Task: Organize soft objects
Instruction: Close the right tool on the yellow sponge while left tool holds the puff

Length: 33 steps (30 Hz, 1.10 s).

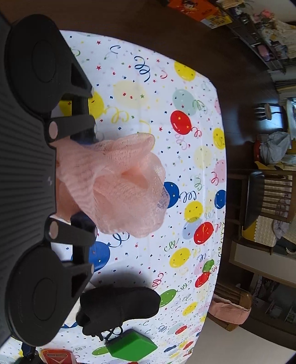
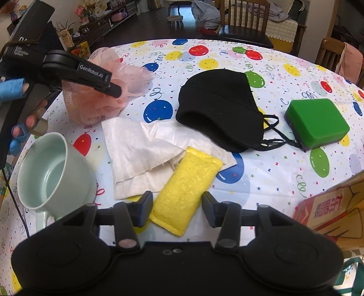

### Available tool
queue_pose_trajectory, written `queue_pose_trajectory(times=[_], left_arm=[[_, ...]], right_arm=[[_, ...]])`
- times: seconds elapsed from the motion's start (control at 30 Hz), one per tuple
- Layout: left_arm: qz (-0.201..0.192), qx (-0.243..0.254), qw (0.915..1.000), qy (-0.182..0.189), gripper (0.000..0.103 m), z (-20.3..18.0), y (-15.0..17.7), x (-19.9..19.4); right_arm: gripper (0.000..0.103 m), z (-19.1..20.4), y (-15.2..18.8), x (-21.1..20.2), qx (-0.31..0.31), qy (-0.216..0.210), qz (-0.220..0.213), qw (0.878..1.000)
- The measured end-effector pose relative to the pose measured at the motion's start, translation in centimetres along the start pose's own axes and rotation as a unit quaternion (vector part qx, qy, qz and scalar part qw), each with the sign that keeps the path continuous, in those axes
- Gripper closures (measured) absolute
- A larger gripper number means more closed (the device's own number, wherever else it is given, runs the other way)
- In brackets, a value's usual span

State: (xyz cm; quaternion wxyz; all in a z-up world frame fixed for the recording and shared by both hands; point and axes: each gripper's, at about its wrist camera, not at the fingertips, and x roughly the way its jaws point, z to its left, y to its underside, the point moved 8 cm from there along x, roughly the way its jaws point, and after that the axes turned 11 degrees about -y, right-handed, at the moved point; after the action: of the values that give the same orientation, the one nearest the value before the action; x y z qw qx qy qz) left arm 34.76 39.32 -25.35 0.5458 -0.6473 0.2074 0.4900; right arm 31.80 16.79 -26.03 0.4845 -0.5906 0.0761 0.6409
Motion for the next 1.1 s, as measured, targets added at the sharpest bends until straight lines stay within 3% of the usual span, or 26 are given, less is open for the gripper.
queue_pose_trajectory(times=[0.03,0.1,0.13,0.2,0.27,0.3,0.37,0.47,0.77,0.87,1.1], left_arm=[[-0.004,0.002,1.0000,-0.003,0.060,0.0,0.0,-0.2],[-0.011,0.001,0.9999,-0.007,0.061,0.0,-0.1,-0.6],[-0.013,-0.001,0.9999,-0.008,0.062,0.1,-0.1,-0.8],[-0.015,-0.005,0.9999,-0.006,0.062,0.2,0.0,-1.2],[-0.013,-0.009,0.9999,-0.004,0.062,0.3,0.1,-1.4],[-0.014,-0.010,0.9998,-0.005,0.062,0.4,0.2,-1.6],[-0.016,-0.012,0.9998,-0.006,0.062,0.5,0.4,-1.9],[-0.018,-0.017,0.9997,-0.008,0.062,1.0,0.6,-2.4],[-0.015,-0.037,0.9991,-0.012,0.062,2.3,1.4,-2.9],[-0.015,-0.035,0.9992,-0.012,0.062,2.3,1.6,-3.0],[-0.016,-0.037,0.9991,-0.016,0.062,2.7,1.9,-3.0]], right_arm=[[0.069,0.0,-0.1,-0.3,-0.004,0.005,-0.006,1.000],[0.096,-0.1,-0.3,-0.8,-0.010,0.014,-0.013,1.000],[0.103,-0.1,-0.2,-0.9,-0.009,0.009,-0.009,1.000],[0.103,-0.2,0.0,-0.8,-0.004,0.004,0.001,1.000],[0.096,-0.1,0.1,-0.8,-0.005,0.006,0.001,1.000],[0.084,-0.1,0.1,-0.8,0.000,0.007,-0.002,1.000],[0.071,-0.4,0.1,-0.8,0.022,0.002,-0.007,1.000],[0.063,-0.6,0.2,-0.5,0.040,-0.003,-0.005,0.999],[0.052,0.1,-0.6,1.6,0.037,0.038,0.008,0.999],[0.054,0.5,-0.5,1.9,0.013,0.056,0.015,0.998],[0.062,0.2,0.2,0.9,-0.007,0.053,0.012,0.998]])
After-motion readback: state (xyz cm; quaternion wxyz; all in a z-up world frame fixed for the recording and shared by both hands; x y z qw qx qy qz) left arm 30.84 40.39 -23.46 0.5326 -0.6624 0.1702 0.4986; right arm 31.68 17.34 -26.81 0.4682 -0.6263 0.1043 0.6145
